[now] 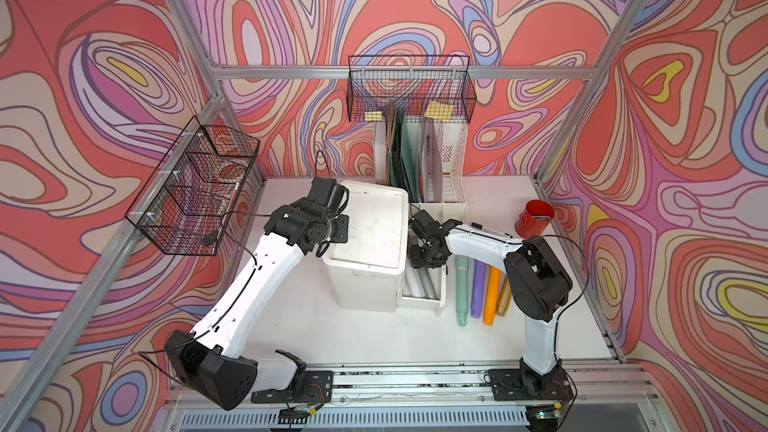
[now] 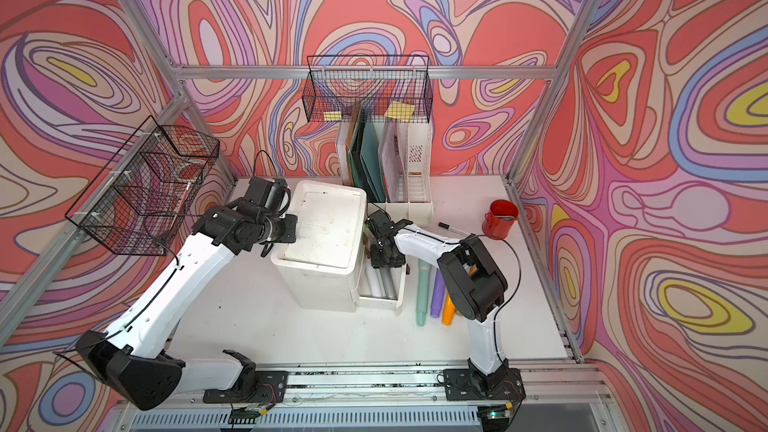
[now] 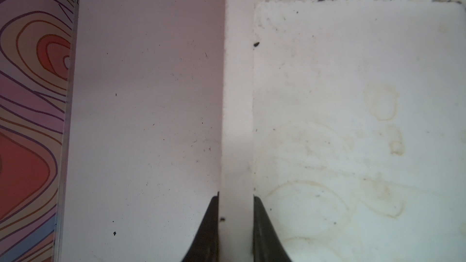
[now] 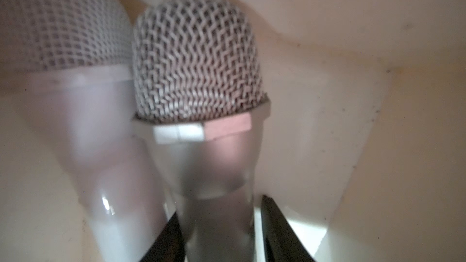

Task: Take the microphone out of the drawer
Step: Pick up the microphone from the drawer.

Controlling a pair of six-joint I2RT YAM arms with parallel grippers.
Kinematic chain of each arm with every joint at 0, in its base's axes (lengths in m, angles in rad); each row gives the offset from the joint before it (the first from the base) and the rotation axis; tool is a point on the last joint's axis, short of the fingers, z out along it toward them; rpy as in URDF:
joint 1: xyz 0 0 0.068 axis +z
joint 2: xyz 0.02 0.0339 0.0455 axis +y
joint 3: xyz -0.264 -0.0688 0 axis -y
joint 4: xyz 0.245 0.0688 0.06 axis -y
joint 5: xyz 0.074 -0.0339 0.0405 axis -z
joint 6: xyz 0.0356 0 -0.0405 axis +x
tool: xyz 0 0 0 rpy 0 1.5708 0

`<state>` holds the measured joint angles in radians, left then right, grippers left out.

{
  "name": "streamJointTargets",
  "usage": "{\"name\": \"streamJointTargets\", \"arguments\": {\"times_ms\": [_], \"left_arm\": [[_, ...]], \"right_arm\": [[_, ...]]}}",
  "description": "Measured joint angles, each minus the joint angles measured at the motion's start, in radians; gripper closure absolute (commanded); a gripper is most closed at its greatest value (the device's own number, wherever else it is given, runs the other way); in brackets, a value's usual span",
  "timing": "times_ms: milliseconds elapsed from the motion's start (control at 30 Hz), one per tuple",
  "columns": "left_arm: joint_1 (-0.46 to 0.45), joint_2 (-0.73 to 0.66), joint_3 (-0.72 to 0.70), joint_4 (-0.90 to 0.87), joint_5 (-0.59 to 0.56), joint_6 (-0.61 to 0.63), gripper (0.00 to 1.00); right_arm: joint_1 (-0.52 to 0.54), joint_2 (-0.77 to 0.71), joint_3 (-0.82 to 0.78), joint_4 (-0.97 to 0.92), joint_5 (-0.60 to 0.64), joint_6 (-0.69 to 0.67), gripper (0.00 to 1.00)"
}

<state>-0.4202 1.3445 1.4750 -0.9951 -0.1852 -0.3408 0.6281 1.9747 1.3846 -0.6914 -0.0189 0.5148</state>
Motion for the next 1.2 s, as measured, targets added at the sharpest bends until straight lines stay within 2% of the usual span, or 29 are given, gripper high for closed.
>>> {"name": "streamJointTargets", "arguments": {"times_ms": [200,300,567,633,967,1200], "left_arm": [[0.000,0.000,0.000,0.000,-0.001,0.000,1.00],[0.000,0.000,0.000,0.000,-0.001,0.000,1.00],[0.000,0.000,0.000,0.000,-0.003,-0.001,1.00],[0.000,0.000,0.000,0.000,-0.002,0.000,1.00],[0.000,0.000,0.000,0.000,-0.002,-0.001,1.00],[0.000,0.000,0.000,0.000,-0.002,0.000,1.00]], "right_arm": [[0.000,0.004,0.008,-0.008,0.000,0.003,0.54],[0.000,0.006,0.010,-0.011,-0.002,0.005,0.58],[0.001,0.006,0.011,-0.011,-0.005,-0.011,0.87],[0.001,0.005,0.010,-0.010,-0.005,-0.012,0.91],[0.005,-0.016,-0.018,0.019,0.000,-0.004,0.98],[0.008,-0.057,-0.023,0.018,0.006,0.008,0.99]]}}
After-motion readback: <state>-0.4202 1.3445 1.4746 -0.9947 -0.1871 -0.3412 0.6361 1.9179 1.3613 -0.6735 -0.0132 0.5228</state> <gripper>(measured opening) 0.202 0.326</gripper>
